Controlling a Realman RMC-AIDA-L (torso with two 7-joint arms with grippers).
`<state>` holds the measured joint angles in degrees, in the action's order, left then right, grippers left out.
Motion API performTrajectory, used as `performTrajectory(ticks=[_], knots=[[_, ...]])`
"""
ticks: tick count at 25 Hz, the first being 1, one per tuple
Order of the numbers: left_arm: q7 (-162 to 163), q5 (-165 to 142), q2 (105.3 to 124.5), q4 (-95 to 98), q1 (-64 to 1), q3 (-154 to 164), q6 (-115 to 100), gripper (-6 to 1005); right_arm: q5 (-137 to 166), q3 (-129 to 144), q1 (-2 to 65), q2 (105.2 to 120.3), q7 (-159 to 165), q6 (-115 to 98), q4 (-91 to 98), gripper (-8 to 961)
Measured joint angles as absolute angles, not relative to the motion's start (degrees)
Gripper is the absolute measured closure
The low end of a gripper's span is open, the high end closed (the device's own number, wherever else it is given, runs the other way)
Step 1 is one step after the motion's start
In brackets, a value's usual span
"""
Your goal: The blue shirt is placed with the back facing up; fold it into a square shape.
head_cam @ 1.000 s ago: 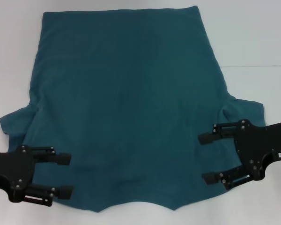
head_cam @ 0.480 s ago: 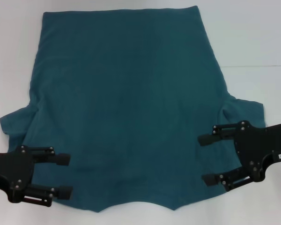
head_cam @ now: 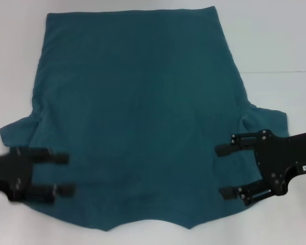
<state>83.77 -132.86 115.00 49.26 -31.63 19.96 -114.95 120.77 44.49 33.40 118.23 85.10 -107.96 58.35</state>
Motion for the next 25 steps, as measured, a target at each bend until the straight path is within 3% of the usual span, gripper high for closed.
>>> performTrajectory(ticks=[8,25], knots=[[90.5,-133.5,118.19,61.1,-29.0,20.3,-102.1,125,120.9,44.8,34.3,118.45,90.3,-106.9,59.3,29],[87.9,-144.4,116.87,56.9,-30.9,30.3,-75.1,126,121.2,47.2,36.9,119.25,93.9,-104.1,59.8,29]])
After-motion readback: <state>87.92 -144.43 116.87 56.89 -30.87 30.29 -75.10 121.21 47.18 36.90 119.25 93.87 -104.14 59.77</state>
